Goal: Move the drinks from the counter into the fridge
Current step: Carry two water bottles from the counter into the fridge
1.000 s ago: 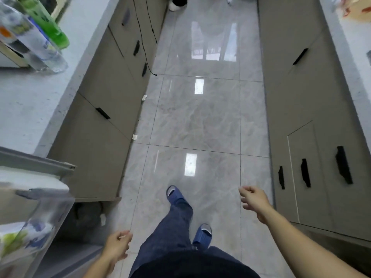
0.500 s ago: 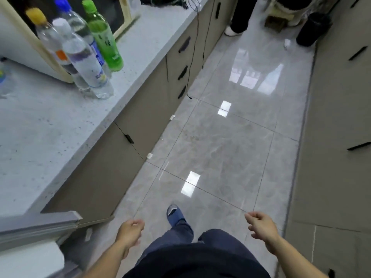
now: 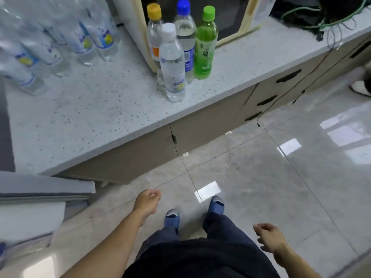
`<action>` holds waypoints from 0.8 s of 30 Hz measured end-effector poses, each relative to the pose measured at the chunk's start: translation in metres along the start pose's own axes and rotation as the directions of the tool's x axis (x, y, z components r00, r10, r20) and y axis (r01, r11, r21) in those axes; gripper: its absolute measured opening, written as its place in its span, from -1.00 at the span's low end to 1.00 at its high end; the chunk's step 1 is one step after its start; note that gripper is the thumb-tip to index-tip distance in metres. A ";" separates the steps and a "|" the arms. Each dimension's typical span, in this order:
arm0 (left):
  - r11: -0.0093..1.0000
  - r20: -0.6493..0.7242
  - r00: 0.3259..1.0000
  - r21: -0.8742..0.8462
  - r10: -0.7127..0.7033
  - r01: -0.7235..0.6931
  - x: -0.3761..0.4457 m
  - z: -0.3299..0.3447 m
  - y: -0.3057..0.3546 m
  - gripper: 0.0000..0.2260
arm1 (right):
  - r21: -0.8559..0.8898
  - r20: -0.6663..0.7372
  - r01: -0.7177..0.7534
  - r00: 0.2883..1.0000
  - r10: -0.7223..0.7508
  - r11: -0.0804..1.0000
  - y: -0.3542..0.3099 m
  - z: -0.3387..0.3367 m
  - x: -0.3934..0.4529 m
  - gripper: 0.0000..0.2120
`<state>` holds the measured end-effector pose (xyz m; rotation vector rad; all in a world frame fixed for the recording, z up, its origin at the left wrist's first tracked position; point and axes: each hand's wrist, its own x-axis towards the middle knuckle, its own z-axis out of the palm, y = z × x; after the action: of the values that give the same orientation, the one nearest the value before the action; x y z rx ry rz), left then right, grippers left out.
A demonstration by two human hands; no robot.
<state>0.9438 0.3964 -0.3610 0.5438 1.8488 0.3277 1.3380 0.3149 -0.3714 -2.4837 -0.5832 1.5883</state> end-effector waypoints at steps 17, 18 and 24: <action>0.818 -0.381 0.865 -0.573 -0.325 0.056 -0.074 0.022 -0.017 -0.95 | -0.218 0.446 0.515 0.808 -0.384 0.829 -0.264 0.051 0.027 -0.93; 0.813 -0.397 0.866 -0.582 -0.304 0.018 -0.073 0.017 -0.010 -0.95 | -0.196 0.468 0.552 0.779 -0.417 0.811 -0.275 0.061 0.018 -0.93; 0.780 -0.545 0.838 -0.535 -0.025 -0.324 -0.053 -0.036 0.068 -0.89 | -0.009 0.577 0.772 0.523 -0.627 0.636 -0.359 0.124 -0.062 -0.90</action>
<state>0.9378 0.4284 -0.2737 0.1444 2.0598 1.2570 1.1151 0.6082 -0.2590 -1.4638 -1.7343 1.8389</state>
